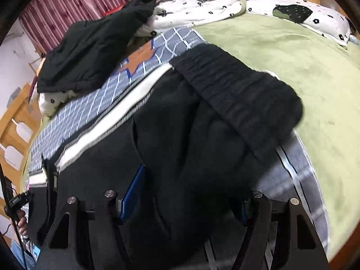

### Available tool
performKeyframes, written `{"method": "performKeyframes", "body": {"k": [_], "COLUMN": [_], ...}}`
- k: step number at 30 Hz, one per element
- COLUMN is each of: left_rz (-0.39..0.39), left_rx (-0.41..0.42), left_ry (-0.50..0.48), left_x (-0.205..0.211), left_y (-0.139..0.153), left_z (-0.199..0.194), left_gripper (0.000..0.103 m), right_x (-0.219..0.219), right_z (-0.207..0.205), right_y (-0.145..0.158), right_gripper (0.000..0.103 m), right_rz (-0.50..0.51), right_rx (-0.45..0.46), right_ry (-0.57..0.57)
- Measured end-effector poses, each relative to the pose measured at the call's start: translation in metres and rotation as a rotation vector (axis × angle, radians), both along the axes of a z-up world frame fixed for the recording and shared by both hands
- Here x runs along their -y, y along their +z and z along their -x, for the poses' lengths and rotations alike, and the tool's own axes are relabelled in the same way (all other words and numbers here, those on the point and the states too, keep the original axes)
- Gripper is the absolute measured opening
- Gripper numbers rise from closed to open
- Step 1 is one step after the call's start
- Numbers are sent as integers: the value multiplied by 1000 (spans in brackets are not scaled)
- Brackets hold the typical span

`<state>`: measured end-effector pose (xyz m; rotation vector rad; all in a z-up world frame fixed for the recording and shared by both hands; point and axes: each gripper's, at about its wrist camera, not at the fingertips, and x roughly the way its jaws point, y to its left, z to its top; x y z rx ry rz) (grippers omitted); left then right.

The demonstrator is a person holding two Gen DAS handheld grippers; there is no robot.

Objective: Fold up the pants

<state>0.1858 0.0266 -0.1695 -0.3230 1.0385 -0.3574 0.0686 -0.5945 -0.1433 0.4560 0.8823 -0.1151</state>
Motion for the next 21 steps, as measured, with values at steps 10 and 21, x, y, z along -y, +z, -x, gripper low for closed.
{"method": "performKeyframes", "body": {"k": [10, 21], "left_rz": [51, -10], "left_rx": [148, 193], "left_ry": [40, 195], "left_x": [9, -93], "left_y": [72, 134], "left_z": [19, 23], "left_gripper": [13, 13], "right_x": [-54, -165], "right_z": [4, -24], "right_y": [88, 209], "right_gripper": [14, 14], "right_rz": [194, 112], "right_rx": [199, 429], "right_ry": [1, 182]}}
